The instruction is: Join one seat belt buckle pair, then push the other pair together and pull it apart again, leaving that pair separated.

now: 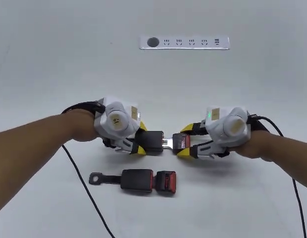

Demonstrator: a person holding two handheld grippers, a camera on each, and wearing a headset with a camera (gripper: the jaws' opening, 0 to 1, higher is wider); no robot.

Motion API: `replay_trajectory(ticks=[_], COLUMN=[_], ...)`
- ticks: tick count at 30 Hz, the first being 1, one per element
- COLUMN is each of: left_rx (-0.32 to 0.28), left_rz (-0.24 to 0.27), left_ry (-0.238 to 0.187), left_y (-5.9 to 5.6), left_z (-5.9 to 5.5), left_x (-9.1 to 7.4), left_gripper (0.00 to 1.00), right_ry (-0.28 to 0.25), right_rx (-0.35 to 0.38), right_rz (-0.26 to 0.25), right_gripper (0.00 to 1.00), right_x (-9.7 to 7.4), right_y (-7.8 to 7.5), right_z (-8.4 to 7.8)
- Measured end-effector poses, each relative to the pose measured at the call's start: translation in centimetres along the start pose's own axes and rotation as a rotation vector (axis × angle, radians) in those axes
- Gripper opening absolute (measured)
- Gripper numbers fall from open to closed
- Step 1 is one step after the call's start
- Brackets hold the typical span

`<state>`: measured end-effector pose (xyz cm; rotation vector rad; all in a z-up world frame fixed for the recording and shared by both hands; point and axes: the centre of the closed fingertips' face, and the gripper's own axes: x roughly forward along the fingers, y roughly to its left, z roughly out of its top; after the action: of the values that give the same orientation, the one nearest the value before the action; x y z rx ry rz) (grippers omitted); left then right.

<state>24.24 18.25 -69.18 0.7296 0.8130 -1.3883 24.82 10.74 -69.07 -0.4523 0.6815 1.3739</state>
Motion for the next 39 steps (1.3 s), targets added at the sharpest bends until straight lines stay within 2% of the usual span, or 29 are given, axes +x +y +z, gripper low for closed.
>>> replay_trajectory(ticks=[11, 15, 27, 39], left_rx=[0.02, 0.035, 0.049, 0.041], left_rz=[-0.017, -0.024, -0.028, -0.026], left_ry=[0.02, 0.033, 0.027, 0.025], left_y=[-0.1, -0.2, -0.2, -0.1], left_z=[-0.2, -0.2, -0.4, -0.2], left_x=[0.0, 0.0, 0.2, 0.2], left_gripper=[0.33, 0.33, 0.34, 0.34], right_ry=[-0.014, -0.035, -0.028, -0.025], right_rx=[0.004, 0.008, 0.018, 0.02], right_rz=[-0.003, -0.013, -0.022, -0.024], right_gripper=[0.34, 0.34, 0.34, 0.34], right_x=[0.5, 1.6, 1.6, 1.7], right_y=[0.4, 0.9, 1.0, 0.9], right_z=[0.5, 1.5, 1.6, 1.6])
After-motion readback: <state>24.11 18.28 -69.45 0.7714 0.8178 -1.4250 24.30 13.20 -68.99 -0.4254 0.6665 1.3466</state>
